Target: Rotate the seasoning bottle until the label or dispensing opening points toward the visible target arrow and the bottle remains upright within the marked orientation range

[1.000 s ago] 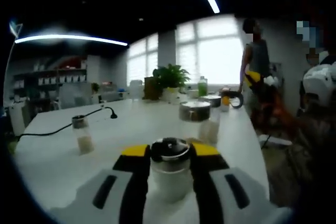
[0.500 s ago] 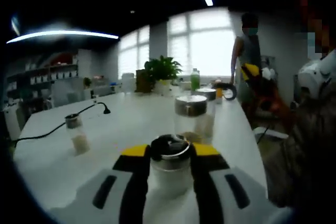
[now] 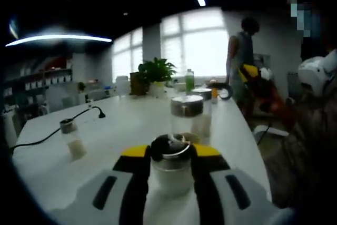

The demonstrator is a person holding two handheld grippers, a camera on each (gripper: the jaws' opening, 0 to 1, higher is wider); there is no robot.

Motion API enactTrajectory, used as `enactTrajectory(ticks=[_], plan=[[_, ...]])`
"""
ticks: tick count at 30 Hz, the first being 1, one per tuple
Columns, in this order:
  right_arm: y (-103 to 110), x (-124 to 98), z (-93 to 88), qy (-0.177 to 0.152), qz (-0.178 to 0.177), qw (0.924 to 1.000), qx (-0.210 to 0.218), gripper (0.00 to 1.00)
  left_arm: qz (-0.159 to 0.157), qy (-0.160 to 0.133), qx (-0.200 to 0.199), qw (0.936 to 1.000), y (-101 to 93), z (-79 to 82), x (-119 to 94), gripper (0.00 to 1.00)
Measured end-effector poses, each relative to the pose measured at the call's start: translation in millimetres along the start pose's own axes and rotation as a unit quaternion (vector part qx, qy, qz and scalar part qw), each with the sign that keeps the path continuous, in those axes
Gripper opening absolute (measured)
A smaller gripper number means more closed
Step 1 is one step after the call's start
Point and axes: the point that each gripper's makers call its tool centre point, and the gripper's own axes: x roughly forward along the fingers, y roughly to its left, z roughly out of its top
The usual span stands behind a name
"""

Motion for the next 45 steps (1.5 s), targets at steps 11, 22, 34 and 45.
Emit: enactTrajectory(ticks=[11, 22, 34, 45], plan=[[-0.4, 9.6, -1.5, 0.004, 0.017, 0.9998, 0.013, 0.05, -0.03, -0.007, -0.017, 0.9994, 0.2, -1.5, -1.2, 0.32], [10.5, 23.6, -19.5, 0.044, 0.033, 0.9975, -0.044, 0.06, -0.094, -0.007, -0.002, 0.9956, 2.4, -2.0, 2.1, 0.32], [14.7, 24.8, -19.9, 0.044, 0.048, 0.9969, -0.044, 0.08, -0.116, -0.011, 0.015, 0.993, 12.6, -8.9, 1.0, 0.46], [20.4, 30.7, -31.4, 0.051, 0.078, 0.9951, -0.033, 0.09, -0.083, -0.135, -0.001, 0.9873, 9.7, 56.5, -22.5, 0.42]])
